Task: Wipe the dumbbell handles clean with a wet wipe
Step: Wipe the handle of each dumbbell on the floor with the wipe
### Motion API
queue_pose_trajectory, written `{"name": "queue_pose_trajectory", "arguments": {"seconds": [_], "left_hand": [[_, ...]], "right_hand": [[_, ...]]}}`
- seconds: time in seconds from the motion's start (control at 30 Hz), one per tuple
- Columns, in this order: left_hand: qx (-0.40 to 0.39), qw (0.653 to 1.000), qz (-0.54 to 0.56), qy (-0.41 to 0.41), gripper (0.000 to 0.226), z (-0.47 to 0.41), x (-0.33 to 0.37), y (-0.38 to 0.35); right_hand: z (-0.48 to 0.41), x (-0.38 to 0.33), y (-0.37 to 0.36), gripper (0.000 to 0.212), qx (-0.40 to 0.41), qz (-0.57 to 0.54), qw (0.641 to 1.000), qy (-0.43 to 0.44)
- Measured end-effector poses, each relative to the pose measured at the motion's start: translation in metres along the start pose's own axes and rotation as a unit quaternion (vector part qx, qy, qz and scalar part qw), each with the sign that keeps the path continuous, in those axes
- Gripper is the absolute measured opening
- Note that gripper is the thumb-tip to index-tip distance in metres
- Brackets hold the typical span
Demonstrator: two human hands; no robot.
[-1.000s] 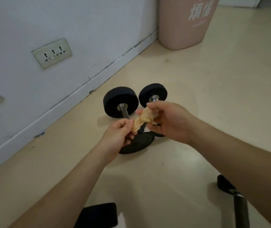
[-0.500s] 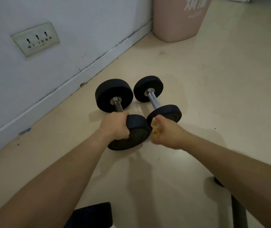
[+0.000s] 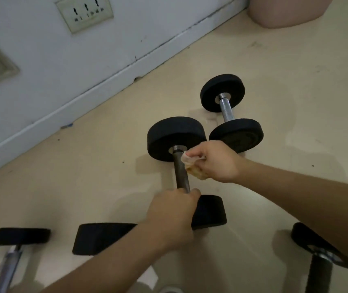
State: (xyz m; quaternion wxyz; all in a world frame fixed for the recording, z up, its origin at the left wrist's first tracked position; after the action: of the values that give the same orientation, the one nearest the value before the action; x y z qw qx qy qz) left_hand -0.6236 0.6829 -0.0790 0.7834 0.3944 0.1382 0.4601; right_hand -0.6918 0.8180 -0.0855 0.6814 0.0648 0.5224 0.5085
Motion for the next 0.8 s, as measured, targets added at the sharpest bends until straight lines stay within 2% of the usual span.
{"name": "queue_pose_trajectory", "arguments": {"seconds": [0.1,0.17,0.27,0.37,0.5,0.53,0.6,0.67,0.7,0.8], "left_hand": [[-0.054,0.998,-0.015,0.004,0.044,0.013,0.029,-0.016],[-0.093,0.995,-0.030,-0.005,0.046,0.019,0.050,-0.026],[-0.095,0.995,-0.036,-0.012,0.051,0.023,0.071,-0.030],[-0.066,0.996,-0.013,-0.060,0.060,0.024,0.076,-0.030],[-0.037,0.980,0.123,-0.151,0.062,0.014,0.069,-0.039],[-0.014,0.977,0.128,-0.167,0.063,0.012,0.069,-0.041],[0.046,0.975,0.103,-0.190,0.059,0.014,0.068,-0.051],[0.080,0.975,0.103,-0.182,0.057,0.025,0.061,-0.062],[0.086,0.974,0.103,-0.181,0.057,0.032,0.057,-0.065],[0.058,0.978,0.102,-0.171,0.062,0.055,0.038,-0.070]], "right_hand": [[0.004,0.005,-0.011,0.020,-0.041,0.222,0.974,-0.027],[0.018,0.014,-0.026,0.022,-0.024,0.299,0.954,-0.019],[0.040,0.024,-0.045,0.026,-0.009,0.238,0.971,0.001],[0.054,0.032,-0.055,0.037,0.026,0.073,0.997,-0.021],[0.050,0.042,-0.067,0.032,0.137,0.113,0.983,0.050],[0.043,0.048,-0.070,0.030,0.151,0.117,0.980,0.053],[0.034,0.058,-0.076,0.031,0.167,0.067,0.984,0.007],[0.037,0.061,-0.085,0.027,0.142,-0.009,0.990,0.001],[0.045,0.060,-0.088,0.023,0.104,-0.031,0.994,0.014],[0.065,0.059,-0.088,0.022,-0.069,-0.181,0.981,-0.002]]}}
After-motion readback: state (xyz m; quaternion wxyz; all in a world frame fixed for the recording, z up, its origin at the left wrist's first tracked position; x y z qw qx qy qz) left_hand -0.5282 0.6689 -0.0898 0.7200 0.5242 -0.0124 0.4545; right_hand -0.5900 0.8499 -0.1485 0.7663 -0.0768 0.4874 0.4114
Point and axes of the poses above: each hand's wrist, its own z-axis away from the middle knuckle, its own y-axis out of the back of the hand, x = y × z, the point moved 2 cm from there along -z, towards the middle knuckle, and after that the axes turned 15 degrees about -x, right-handed, at the moved point
